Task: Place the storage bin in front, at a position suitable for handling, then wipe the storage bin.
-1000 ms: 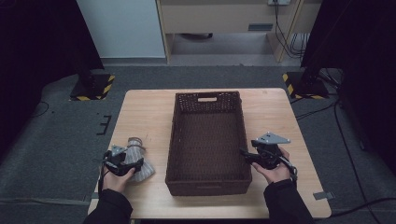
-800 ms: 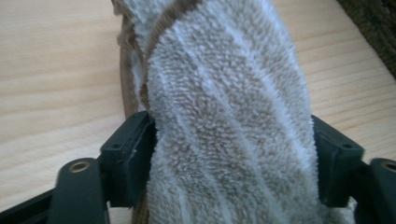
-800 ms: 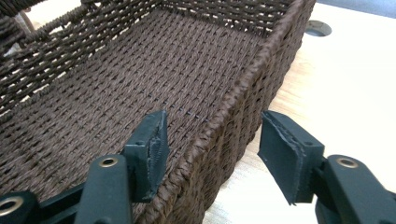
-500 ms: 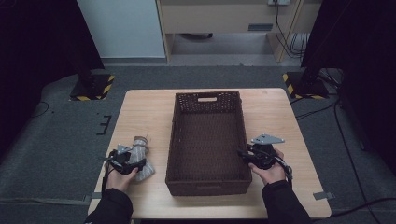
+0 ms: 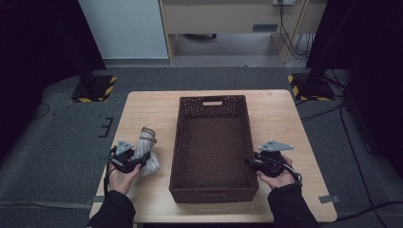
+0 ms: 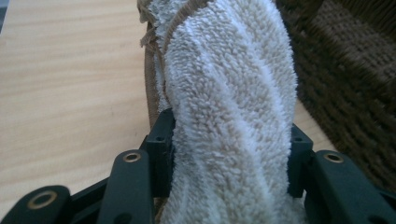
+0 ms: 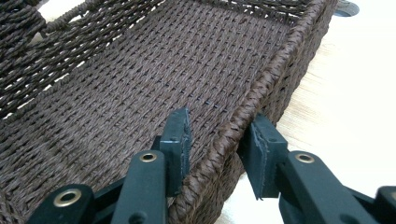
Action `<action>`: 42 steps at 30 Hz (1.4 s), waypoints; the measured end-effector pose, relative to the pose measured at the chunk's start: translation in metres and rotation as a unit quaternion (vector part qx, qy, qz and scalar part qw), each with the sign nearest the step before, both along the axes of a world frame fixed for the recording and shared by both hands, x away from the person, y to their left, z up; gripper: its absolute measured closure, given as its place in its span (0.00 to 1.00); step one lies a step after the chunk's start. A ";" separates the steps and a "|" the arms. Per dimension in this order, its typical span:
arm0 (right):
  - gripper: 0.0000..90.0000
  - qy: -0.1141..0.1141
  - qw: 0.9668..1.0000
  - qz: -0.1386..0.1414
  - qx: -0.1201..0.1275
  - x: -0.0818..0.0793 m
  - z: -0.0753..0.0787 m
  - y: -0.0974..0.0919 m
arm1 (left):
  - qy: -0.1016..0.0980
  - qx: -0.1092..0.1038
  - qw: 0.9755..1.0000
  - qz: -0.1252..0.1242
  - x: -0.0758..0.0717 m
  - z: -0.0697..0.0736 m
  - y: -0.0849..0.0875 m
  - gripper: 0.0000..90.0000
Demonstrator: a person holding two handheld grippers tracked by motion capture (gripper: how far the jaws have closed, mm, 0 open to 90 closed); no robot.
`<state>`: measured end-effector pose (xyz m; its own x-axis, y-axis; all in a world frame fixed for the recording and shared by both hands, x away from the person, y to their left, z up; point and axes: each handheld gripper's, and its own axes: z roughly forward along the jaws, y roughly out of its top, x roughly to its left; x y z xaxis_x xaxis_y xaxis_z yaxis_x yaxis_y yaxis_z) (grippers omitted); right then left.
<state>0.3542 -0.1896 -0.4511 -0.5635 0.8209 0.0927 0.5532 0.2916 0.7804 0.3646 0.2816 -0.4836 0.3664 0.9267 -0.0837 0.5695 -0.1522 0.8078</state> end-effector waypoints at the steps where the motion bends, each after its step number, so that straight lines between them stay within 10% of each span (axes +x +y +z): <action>1: 0.68 0.000 1.000 0.000 0.000 0.000 0.000 0.000 | -0.003 -0.002 1.000 -0.002 0.001 0.001 -0.001 0.56; 19: 0.48 -0.043 0.998 -0.037 0.023 0.010 0.011 -0.010 | -0.039 -0.035 0.999 -0.006 0.025 0.021 -0.014 0.56; 42: 0.61 -0.006 1.000 -0.019 0.011 0.027 -0.007 0.001 | -0.052 -0.052 0.997 -0.025 0.066 0.030 -0.036 0.57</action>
<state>0.3811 -0.1883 -0.4580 -0.5331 0.8395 0.1054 0.5546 0.2526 0.7928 0.4301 0.2452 -0.4540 0.4236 0.8955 -0.1366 0.4753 -0.0913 0.8751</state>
